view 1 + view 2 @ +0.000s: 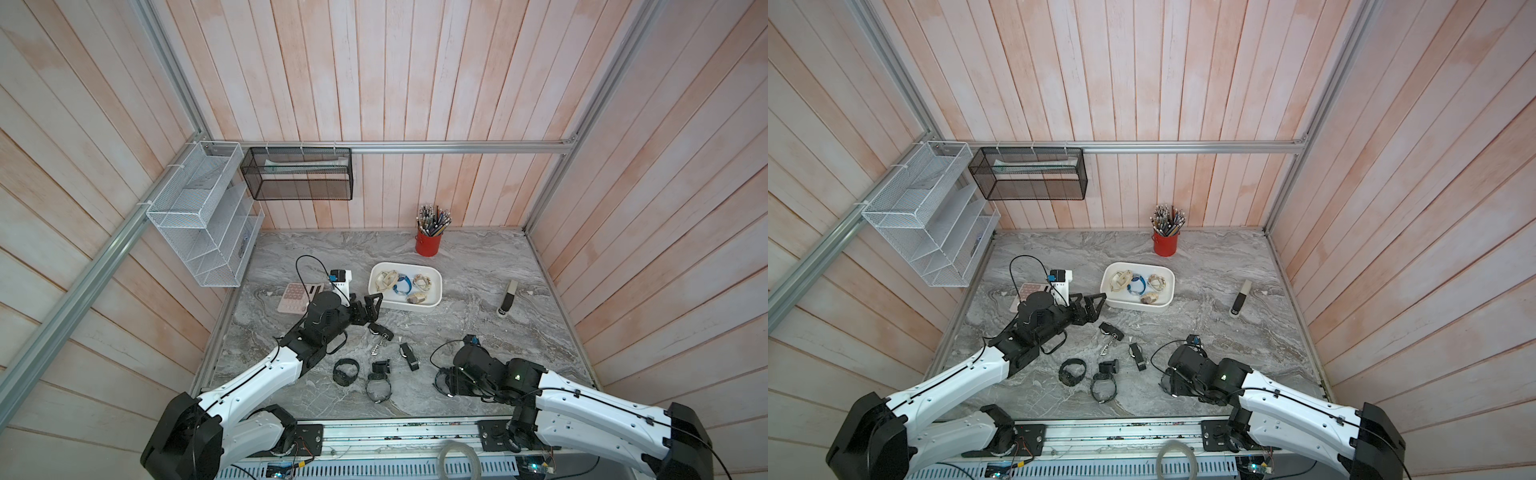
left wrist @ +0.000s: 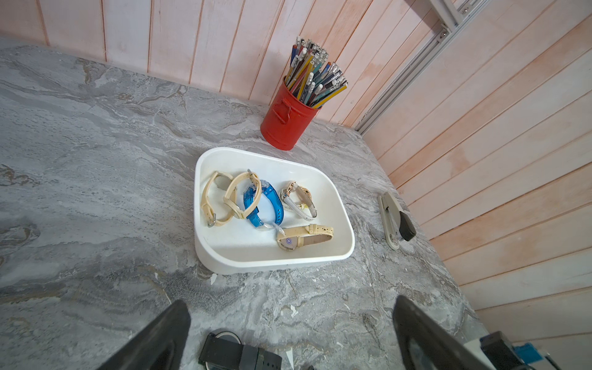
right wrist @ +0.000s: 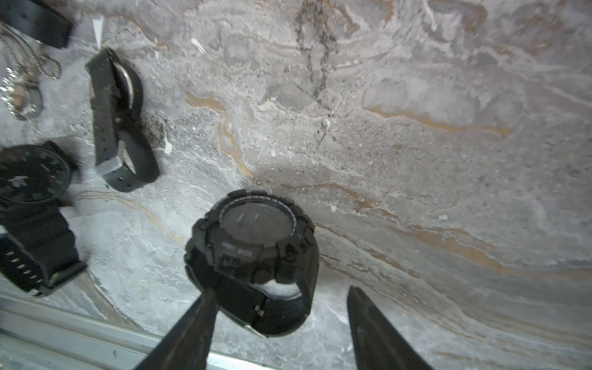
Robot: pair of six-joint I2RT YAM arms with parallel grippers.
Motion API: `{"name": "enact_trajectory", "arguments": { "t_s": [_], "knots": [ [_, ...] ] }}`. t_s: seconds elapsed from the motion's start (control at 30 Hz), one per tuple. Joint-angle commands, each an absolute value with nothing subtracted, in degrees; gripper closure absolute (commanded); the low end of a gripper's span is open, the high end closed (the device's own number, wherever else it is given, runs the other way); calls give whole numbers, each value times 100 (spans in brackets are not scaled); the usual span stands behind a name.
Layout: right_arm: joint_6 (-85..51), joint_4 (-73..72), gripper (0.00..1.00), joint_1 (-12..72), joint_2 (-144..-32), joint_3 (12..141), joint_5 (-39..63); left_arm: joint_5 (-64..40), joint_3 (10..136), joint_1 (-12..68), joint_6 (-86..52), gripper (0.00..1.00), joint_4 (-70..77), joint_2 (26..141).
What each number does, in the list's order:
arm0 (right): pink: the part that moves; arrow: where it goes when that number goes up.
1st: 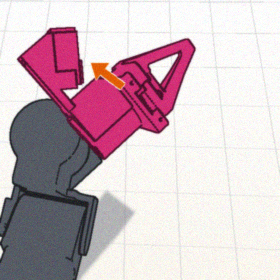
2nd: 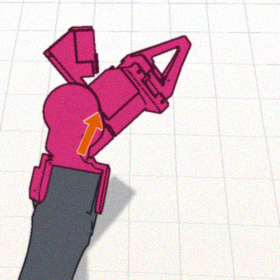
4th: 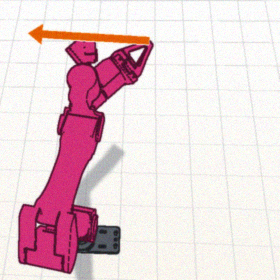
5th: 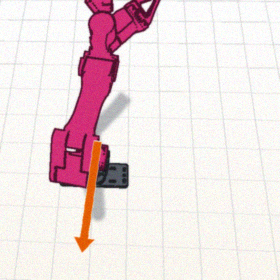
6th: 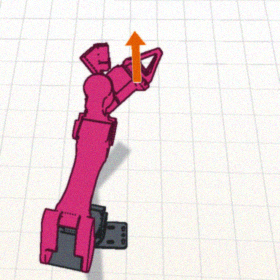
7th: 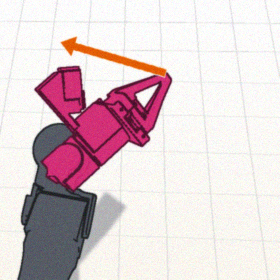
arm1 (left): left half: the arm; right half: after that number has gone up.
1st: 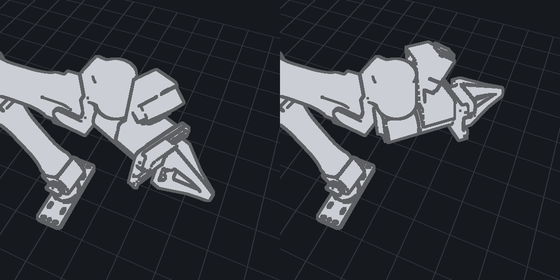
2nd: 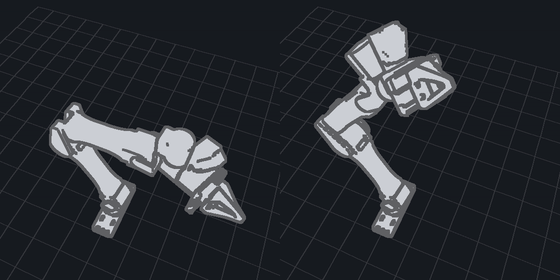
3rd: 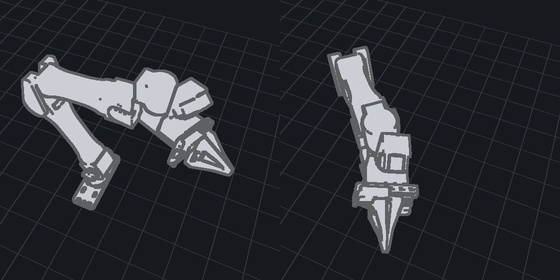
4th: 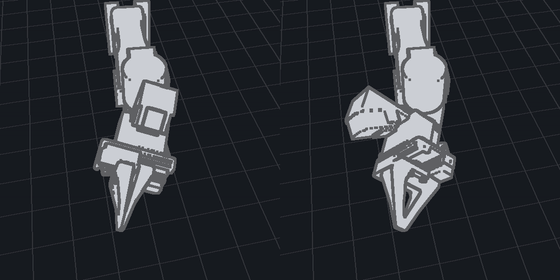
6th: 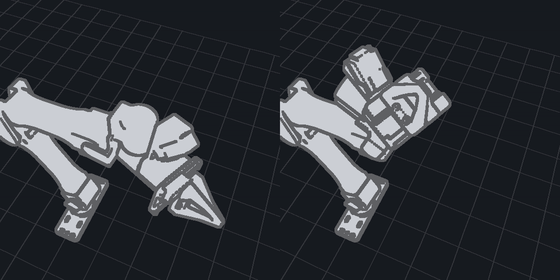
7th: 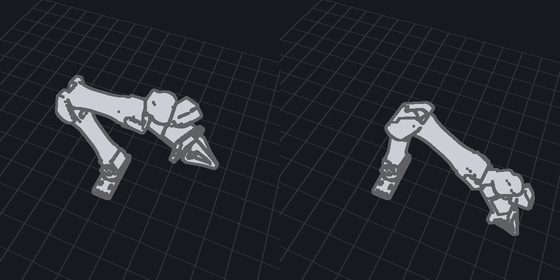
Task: Put the watch into the storage box
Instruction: Pick up the watch at the center of the board.
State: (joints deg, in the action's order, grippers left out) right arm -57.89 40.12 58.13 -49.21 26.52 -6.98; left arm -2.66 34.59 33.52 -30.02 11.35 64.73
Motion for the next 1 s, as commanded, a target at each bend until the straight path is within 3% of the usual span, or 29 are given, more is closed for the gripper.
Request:
{"name": "enact_trajectory", "arguments": {
  "t_s": [0.0,0.4,0.57,0.97],
  "knots": [
    [-6029,3782,45,5889,-4929,2453,-609,-176,3467,3315,-2960,0,1115,6437],
    [-6023,3464,88,6003,-5224,2341,-900,-193,3503,3314,-2977,0,1087,6441],
    [-5933,3450,98,6005,-5399,2480,-1033,-220,3430,3314,-3050,0,1118,6391],
    [-5384,4039,100,5991,-5542,3783,-2459,-34,3376,3313,-3029,0,815,6164]
  ]
}}
